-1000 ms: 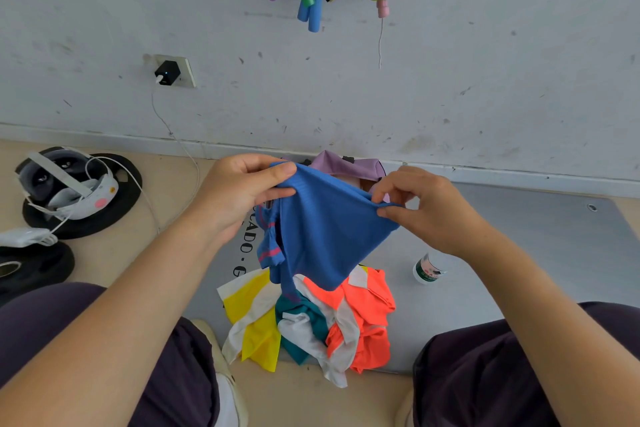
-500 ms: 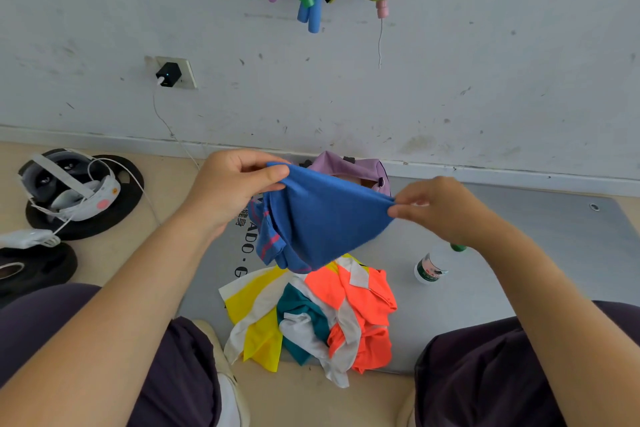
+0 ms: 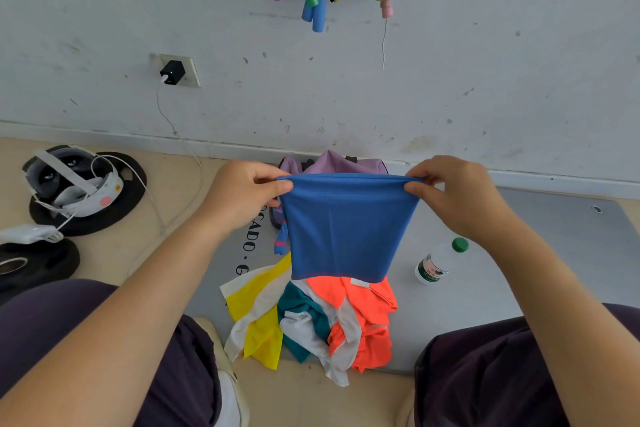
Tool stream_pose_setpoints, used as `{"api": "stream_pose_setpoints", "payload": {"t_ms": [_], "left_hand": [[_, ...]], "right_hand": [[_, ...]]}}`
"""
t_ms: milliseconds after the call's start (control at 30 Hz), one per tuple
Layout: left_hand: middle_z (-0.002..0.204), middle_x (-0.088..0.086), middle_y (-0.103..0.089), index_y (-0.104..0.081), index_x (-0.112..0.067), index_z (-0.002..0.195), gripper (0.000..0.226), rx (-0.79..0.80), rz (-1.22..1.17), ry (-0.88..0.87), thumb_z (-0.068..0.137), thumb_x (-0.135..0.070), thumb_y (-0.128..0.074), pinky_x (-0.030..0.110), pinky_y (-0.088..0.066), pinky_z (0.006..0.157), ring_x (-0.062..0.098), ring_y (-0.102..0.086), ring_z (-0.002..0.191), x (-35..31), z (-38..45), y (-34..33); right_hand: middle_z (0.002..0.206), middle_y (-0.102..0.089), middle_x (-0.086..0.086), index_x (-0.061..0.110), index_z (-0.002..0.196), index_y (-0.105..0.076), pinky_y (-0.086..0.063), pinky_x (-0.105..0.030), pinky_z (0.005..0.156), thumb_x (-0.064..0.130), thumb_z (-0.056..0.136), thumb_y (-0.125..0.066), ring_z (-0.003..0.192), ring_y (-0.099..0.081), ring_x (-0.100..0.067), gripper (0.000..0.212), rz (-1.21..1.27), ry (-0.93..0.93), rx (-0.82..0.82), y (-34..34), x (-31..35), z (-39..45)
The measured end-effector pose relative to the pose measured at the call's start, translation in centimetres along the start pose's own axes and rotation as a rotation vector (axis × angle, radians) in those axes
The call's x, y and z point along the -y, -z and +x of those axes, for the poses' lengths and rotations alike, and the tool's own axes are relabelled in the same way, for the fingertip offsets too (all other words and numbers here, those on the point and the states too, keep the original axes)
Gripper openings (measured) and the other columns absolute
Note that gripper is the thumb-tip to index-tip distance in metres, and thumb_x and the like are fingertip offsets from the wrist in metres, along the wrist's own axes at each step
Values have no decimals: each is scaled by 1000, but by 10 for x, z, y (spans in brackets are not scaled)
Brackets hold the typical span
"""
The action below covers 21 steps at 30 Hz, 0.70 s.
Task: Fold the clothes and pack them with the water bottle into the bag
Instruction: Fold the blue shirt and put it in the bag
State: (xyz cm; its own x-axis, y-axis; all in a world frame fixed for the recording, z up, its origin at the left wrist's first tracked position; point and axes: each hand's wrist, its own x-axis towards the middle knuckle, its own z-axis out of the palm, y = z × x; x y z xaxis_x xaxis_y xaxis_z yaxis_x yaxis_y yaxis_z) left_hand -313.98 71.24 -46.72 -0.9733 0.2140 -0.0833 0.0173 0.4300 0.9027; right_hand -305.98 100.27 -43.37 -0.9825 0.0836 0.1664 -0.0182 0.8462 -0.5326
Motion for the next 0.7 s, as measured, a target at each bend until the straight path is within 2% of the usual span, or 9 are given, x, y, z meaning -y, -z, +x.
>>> {"api": "stream_pose_setpoints", "payload": {"t_ms": [67, 167, 233, 300, 400, 467, 500, 600, 700], "left_hand": [[81, -7, -74, -77, -19, 102, 16, -13, 112, -19, 87, -14, -72, 31, -60, 76, 17, -73, 76, 1, 1, -1], [80, -6, -74, -78, -21, 99, 13, -18, 194, -44, 87, -20, -72, 38, -57, 80, 23, -71, 81, 1, 1, -2], [79, -4, -72, -76, -25, 92, 7, -3, 248, -71, 88, -22, -71, 32, -55, 74, 22, -69, 78, -1, 1, -2], [75, -7, -67, -68, -29, 81, 12, 27, 318, -101, 91, -23, -67, 23, -46, 65, 16, -61, 72, -3, 0, -2], [83, 0, -64, -64, -21, 86, 14, 116, 60, -35, 97, -20, -56, 28, -43, 75, 13, -56, 80, -9, -3, -1], [98, 10, -67, -66, -12, 97, 14, 146, -291, -9, 98, -19, -54, 33, -47, 86, 16, -61, 91, -15, -6, 0], [99, 11, -68, -67, -11, 99, 16, 136, -384, -20, 96, -23, -57, 33, -49, 83, 16, -62, 90, -18, -7, 1], [82, -3, -73, -72, -22, 86, 11, 62, -393, -76, 86, -32, -67, 18, -51, 64, 8, -67, 75, -19, -5, 6], [78, -7, -74, -75, -23, 81, 5, -49, -317, -37, 85, -27, -75, 14, -51, 60, 3, -67, 69, -8, 6, 8]], "right_hand": [[88, -64, -1, 15, 91, -69, -40, -16, 74, 12, 88, -66, 82, -59, -14, 6, 42, 25, -8, -2, 2, -2], [81, -61, 10, 19, 87, -61, -39, -3, 66, 14, 93, -58, 73, -54, 1, 8, 257, -30, 24, -3, 3, -2], [66, -52, 16, 21, 88, -57, -36, -6, 57, 20, 97, -53, 61, -45, 1, 10, 346, -80, 86, -3, 2, -2], [63, -50, 14, 23, 89, -54, -37, -15, 60, 25, 100, -50, 61, -43, -4, 12, 405, -125, 137, -4, 0, -2], [65, -58, 3, 20, 92, -55, -47, -29, 67, 28, 100, -49, 64, -52, -12, 13, 494, -193, 121, -3, 1, -2], [68, -60, 5, 18, 91, -58, -50, -24, 61, 28, 100, -50, 62, -54, -9, 15, 644, -219, 68, 0, 3, -1], [69, -61, 6, 18, 91, -60, -49, -20, 58, 28, 101, -51, 61, -55, -7, 17, 720, -224, 54, 3, 3, 0], [73, -64, 4, 12, 89, -66, -52, -20, 61, 27, 100, -53, 66, -60, -8, 23, 818, -226, 68, 8, 1, 4], [79, -67, -6, 3, 84, -68, -55, -29, 72, 22, 95, -62, 74, -65, -15, 23, 741, -274, 95, -3, -6, 14]]}}
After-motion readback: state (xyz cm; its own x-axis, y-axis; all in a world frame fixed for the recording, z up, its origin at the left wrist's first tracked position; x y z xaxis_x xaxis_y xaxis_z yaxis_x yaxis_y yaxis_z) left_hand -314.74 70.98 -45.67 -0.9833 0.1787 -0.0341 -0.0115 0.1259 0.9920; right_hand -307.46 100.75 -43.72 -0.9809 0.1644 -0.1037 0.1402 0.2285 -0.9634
